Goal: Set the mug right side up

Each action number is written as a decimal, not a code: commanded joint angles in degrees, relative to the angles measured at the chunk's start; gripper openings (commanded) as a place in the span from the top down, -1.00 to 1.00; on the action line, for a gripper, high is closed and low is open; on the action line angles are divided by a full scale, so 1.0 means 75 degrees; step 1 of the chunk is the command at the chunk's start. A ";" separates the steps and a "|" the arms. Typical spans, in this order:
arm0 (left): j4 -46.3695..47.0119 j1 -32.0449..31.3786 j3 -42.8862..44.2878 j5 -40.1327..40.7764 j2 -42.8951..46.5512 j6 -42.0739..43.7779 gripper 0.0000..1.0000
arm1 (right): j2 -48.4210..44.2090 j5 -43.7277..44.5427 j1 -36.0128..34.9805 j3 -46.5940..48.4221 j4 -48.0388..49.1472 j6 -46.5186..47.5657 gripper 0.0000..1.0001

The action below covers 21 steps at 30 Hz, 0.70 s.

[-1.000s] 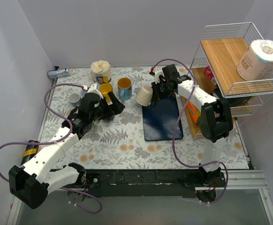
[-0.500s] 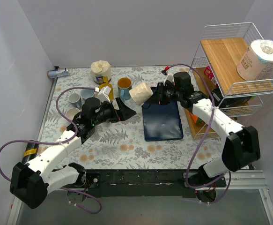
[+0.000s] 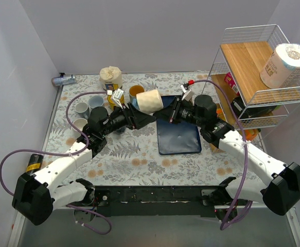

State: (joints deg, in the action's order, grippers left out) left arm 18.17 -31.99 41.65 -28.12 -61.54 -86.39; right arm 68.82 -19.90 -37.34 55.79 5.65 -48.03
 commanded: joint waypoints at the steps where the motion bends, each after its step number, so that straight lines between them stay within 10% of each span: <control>1: 0.1243 -0.0047 -0.0209 -0.0341 -0.0127 -0.0632 -0.58 | -0.0819 0.1047 -0.0247 -0.0875 0.2231 -0.1306 0.97; 16: 0.2182 -0.0106 -0.0444 -0.0587 -0.0326 -0.1337 0.02 | -0.1125 0.1552 -0.0505 -0.1707 0.3592 -0.2665 0.97; 21: 0.2194 -0.0106 -0.0432 -0.0563 -0.0350 -0.1395 0.60 | -0.1078 0.1505 -0.0529 -0.1919 0.4040 -0.3065 0.97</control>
State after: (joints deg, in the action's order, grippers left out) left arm 31.81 -32.36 37.91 -30.83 -64.84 -96.20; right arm 62.37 -9.39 -40.80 41.08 24.88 -67.48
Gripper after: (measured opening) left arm 0.332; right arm 0.187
